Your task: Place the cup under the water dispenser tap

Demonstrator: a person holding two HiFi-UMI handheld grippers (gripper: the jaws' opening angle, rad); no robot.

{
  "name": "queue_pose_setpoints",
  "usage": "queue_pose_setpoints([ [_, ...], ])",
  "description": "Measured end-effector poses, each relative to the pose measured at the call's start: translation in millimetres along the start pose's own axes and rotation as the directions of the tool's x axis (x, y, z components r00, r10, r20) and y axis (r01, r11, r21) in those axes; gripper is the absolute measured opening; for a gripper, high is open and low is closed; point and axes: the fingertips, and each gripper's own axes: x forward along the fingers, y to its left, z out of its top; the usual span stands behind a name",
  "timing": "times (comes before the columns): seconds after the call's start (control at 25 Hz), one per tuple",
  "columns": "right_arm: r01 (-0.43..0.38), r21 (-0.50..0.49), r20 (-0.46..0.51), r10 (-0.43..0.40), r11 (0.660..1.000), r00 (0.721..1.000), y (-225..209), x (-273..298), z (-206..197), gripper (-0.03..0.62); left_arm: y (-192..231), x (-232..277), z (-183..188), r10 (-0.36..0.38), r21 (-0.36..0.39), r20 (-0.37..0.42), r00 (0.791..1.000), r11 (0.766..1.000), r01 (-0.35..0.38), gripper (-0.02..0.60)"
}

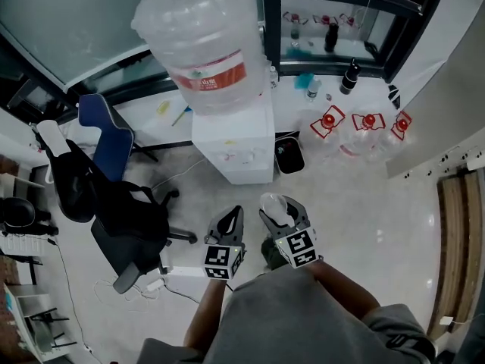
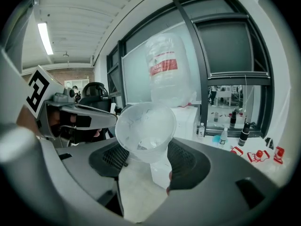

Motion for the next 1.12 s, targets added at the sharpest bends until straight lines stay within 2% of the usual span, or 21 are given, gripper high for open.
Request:
queue_pose_setpoints([
  [0.28,0.018,0.062,-0.025,-0.016,0.998,1.0,-33,35,6,0.252,21,54,5,-0.038,0.015,-0.075,0.996,0.999,0.039,0.011],
  [0.52,0.043,0.093,-0.046,-0.039,0.995,0.998,-53,55,-16,0.252,25,86,-14,-0.076,0.029,-0.131,0.988,0.996,0.081,0.011],
  [0.8,0.08,0.142,-0.082,-0.069,0.987,0.994,-57,86,-38,0.252,37,110,-36,-0.143,0.042,-0.222,0.965,0.987,0.156,0.011],
  [1.12,0.218,0.205,-0.128,-0.194,0.954,0.973,-61,131,-70,0.252,66,137,-60,-0.231,0.075,-0.301,0.925,0.962,0.264,0.011],
])
